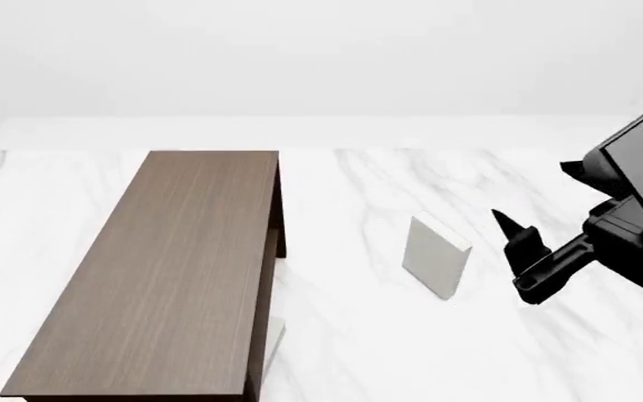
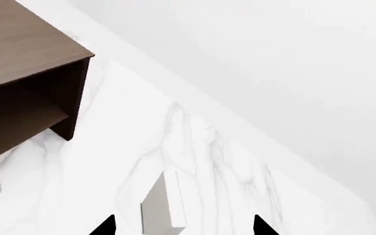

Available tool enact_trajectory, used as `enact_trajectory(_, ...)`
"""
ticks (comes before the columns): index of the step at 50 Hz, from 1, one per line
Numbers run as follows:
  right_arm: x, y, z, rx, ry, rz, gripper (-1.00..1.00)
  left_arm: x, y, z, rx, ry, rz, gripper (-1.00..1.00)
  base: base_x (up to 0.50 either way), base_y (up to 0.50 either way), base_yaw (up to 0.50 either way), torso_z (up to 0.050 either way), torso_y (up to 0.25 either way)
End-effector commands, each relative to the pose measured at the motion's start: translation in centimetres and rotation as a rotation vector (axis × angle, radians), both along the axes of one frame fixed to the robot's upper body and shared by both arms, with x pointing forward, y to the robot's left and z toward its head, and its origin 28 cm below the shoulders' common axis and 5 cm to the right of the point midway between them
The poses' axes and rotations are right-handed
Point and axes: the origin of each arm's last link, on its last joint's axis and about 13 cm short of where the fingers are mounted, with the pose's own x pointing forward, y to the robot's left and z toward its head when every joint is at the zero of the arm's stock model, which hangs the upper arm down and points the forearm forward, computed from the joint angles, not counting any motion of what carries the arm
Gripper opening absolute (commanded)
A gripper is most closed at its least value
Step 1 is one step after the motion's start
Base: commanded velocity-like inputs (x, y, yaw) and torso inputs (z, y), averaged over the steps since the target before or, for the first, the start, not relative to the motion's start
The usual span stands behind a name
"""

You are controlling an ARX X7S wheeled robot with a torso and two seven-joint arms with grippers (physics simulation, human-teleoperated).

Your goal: Pick up the book on the right and place it under the cabinet shelf.

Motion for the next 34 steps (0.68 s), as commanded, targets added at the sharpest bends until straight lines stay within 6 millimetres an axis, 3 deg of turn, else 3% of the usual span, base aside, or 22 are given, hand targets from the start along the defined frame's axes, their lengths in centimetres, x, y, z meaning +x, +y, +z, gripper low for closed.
enact_trajectory(1, -3.6, -2.5, 0.7, 0.080, -0.110, -0.234, 1.00, -3.5, 1.4, -0.6, -0.014, -0.043, 0.061, 1.00, 0.00, 0.00, 0.00, 0.000, 0.000)
enact_trajectory(18, -4.6, -2.4, 2.7, 0.172, -0.218, -0.483, 1.00, -8.6, 2.8, -3.0, -0.064, -0.079, 0.127, 1.00, 0.00, 0.00, 0.00, 0.000, 0.000)
enact_trajectory(31, -4.8, -0.7, 1.4, 0.221, -0.232, -0.608, 1.00, -12.6, 3.7, -6.6, -0.127, -0.090, 0.179, 1.00, 0.00, 0.00, 0.00, 0.000, 0.000)
enact_trajectory(32, -4.2, 1.8, -0.1, 0.109, -0.128, -0.291, 1.00, -12.8, 3.7, -6.8, -0.132, -0.093, 0.183, 1.00, 0.00, 0.00, 0.00, 0.000, 0.000)
enact_trajectory(34, -5.0, 6.2, -3.5, -0.123, -0.138, 0.270, 1.00, -13.3, 3.7, -7.5, -0.143, -0.101, 0.191, 1.00, 0.00, 0.00, 0.00, 0.000, 0.000)
